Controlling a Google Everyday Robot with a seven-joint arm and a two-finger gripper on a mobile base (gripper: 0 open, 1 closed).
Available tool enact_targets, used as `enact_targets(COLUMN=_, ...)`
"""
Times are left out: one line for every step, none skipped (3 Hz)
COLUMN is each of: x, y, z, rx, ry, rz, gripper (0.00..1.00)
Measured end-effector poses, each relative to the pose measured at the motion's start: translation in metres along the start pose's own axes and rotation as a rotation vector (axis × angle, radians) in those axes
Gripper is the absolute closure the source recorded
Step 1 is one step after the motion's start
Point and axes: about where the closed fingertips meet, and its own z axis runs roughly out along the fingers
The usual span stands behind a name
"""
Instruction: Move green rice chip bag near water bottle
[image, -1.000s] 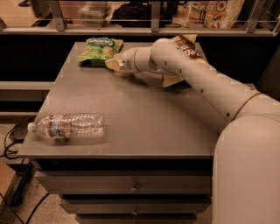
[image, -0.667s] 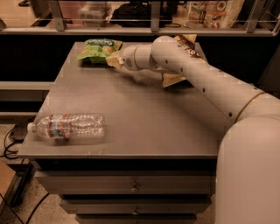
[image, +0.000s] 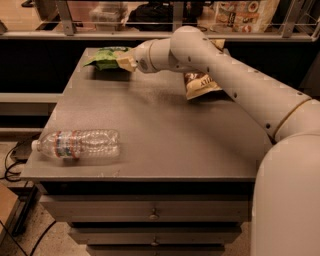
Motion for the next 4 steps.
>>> enact_targets(x=0.004, y=0.014, z=-0.002, rx=-0.043, ry=0.029, rz=-0.012, gripper=1.0)
enact_targets(x=0.004, y=0.03, z=-0.008, rx=-0.105, ry=0.05, rz=-0.023, gripper=1.0)
enact_targets(x=0.002, y=0.057, z=-0.031, rx=-0.185, ry=0.065, rz=-0.014, gripper=1.0)
enact_targets(x=0.001, y=0.085, z=-0.063, rx=-0.234, ry=0.081, rz=0.019, gripper=1.0)
